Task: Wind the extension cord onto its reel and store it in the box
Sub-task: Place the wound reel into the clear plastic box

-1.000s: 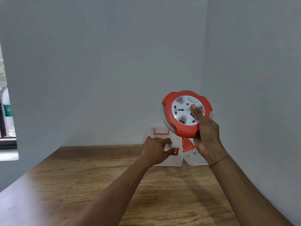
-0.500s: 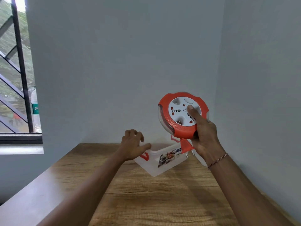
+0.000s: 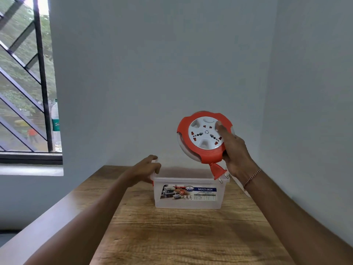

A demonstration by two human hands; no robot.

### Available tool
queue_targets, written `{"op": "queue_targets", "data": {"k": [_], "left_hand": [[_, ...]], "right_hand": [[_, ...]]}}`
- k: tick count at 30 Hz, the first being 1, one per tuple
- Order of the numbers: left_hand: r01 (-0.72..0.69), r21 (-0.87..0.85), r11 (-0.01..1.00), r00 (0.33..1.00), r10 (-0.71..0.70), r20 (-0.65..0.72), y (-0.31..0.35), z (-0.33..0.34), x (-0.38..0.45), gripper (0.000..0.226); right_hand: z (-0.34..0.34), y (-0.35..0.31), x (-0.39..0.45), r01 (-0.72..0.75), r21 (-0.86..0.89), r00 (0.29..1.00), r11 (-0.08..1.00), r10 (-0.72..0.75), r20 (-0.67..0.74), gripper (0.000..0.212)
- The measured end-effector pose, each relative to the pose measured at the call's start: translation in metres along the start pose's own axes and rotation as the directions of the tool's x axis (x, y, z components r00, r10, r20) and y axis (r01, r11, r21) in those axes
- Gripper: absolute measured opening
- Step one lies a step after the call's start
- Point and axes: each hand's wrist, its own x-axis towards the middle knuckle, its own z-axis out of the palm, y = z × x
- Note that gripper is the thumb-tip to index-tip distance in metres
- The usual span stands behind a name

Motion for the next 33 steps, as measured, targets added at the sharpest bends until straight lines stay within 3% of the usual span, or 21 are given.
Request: {"op": "queue_targets", "data": {"k": [3,9,12,16,23,29,33], "left_hand": [[0.067,-0.065,0.996,0.998,-0.066,0.021,0.006,0.0,0.003,0.062],[0.086,-0.076,0.993,0.993,-0.092,-0.075,0.008,0.009,0.015,0.046],[0.073,-0.077,0.994,0.992,-0.08,-0.098,0.005,0.013,0.016,0.041],[0.045,-0.092,0.995,0.991,-0.056,-0.119,0.001,0.015,0.016,0.038],[0.006,0.008,1.0,0.989,-0.005,-0.146,-0.001,0.017,0.018,0.037],[0.002,0.048,0.999,0.991,0.005,-0.133,-0.001,0.017,0.022,0.037],[0.013,0.043,0.999,0.99,-0.006,-0.141,-0.002,0.017,0.024,0.036]], "right_hand": [[0.005,-0.004,0.016,-0.015,-0.1,0.996,0.995,0.024,0.088,0.055],[0.016,0.003,0.043,0.03,-0.303,0.986,0.953,0.022,0.167,0.055],[0.014,0.015,0.05,0.015,-0.39,0.977,0.921,0.07,0.203,0.061],[0.008,0.036,0.055,-0.055,-0.504,0.964,0.862,0.178,0.199,0.053],[0.005,0.068,0.053,-0.201,-0.648,0.833,0.735,0.476,0.281,0.051],[0.008,0.073,0.054,-0.244,-0.665,0.698,0.706,0.604,0.385,0.048],[0.01,0.075,0.058,-0.263,-0.71,0.653,0.653,0.663,0.367,0.043]]}}
